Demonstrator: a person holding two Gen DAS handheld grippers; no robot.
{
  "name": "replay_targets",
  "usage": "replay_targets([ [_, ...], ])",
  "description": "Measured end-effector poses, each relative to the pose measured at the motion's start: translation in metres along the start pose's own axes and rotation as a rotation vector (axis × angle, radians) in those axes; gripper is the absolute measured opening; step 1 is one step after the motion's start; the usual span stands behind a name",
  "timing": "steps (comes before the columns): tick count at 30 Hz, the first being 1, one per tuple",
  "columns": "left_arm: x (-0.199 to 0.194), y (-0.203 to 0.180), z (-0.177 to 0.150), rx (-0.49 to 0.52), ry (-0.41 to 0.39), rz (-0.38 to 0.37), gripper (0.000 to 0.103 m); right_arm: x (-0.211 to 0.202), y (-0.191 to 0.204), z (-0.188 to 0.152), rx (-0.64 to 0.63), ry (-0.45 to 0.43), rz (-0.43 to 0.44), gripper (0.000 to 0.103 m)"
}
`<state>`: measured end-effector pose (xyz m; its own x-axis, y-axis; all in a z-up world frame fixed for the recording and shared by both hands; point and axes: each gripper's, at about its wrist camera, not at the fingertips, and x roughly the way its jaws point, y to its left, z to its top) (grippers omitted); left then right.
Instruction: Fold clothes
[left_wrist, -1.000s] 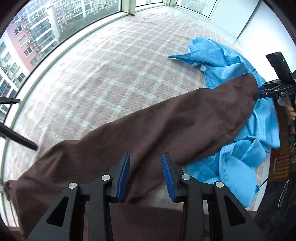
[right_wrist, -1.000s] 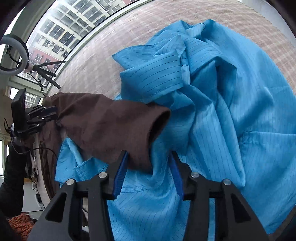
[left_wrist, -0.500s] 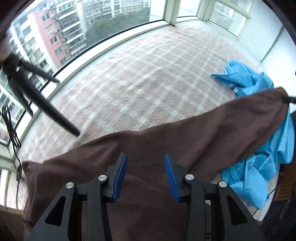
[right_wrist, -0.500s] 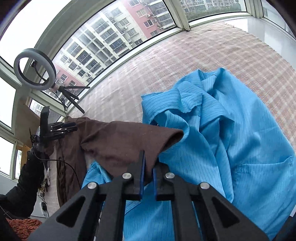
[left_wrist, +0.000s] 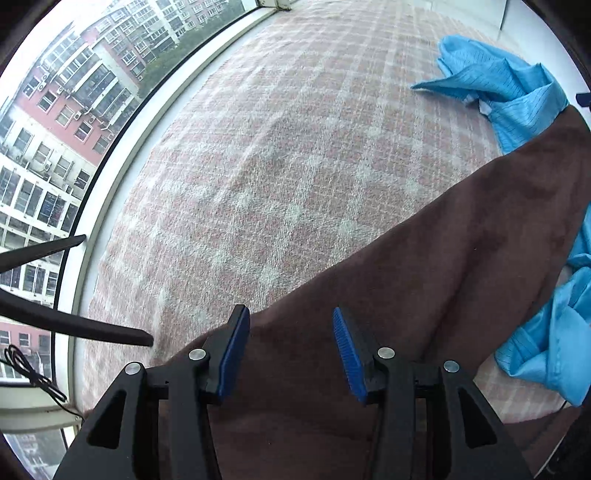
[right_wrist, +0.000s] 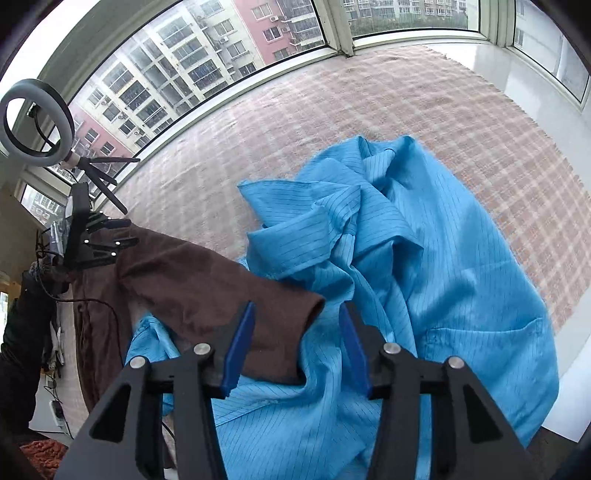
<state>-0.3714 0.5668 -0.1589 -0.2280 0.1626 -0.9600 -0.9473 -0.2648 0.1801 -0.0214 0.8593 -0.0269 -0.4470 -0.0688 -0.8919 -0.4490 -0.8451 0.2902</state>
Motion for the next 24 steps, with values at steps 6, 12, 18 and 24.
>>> replay_targets([
  [6, 0.012, 0.011, 0.0, 0.044, 0.017, -0.017, 0.056, 0.042, 0.006, 0.005, -0.067, 0.118, -0.059, 0.046],
  [12, 0.016, 0.022, -0.003, 0.039, -0.002, -0.08, 0.048, 0.032, 0.032, -0.002, -0.175, 0.062, -0.077, 0.009],
  [18, 0.008, 0.026, -0.007, 0.001, -0.029, -0.078, 0.002, -0.011, 0.048, 0.008, -0.214, -0.063, -0.137, 0.007],
  [24, -0.011, 0.047, 0.002, -0.1, -0.104, -0.004, 0.002, -0.06, 0.077, 0.042, -0.212, -0.293, -0.127, 0.006],
])
